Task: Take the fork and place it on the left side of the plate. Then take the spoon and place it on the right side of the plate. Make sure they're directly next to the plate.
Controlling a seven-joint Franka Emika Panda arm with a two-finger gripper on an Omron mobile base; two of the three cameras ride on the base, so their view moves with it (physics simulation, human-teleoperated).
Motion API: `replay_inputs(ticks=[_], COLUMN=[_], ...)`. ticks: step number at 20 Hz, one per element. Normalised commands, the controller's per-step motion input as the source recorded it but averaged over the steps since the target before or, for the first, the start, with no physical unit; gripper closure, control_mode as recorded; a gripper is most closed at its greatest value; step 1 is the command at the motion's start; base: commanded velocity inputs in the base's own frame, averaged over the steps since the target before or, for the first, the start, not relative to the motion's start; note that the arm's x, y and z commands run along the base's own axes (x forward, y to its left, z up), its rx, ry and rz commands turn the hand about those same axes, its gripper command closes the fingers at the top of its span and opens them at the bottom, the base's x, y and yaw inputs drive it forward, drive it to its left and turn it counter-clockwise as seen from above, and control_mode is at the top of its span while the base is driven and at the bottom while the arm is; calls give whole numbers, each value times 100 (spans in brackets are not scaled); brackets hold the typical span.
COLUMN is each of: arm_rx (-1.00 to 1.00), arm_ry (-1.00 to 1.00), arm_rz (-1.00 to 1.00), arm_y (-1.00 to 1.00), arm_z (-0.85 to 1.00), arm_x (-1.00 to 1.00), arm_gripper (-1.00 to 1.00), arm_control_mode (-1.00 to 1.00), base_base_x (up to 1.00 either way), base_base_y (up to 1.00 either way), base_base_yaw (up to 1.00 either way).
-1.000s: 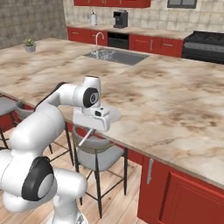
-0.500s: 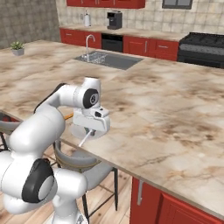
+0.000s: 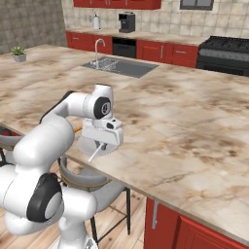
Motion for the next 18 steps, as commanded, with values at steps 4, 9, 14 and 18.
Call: replay_inputs(ticks=[4,9,14,18], arm_rx=[0,0,0,0], arm_ry=[0,0,0,0], arm_rz=[0,0,0,0], arm_y=[0,0,0,0], arm_z=[0,0,0,0], arm_x=[0,0,0,0], arm_gripper=[100,100,100,100], arm_control_mode=[100,100,100,-100], base_base_x=[0,0,0,0], base_base_y=[0,0,0,0], base_base_yaw=[0,0,0,0])
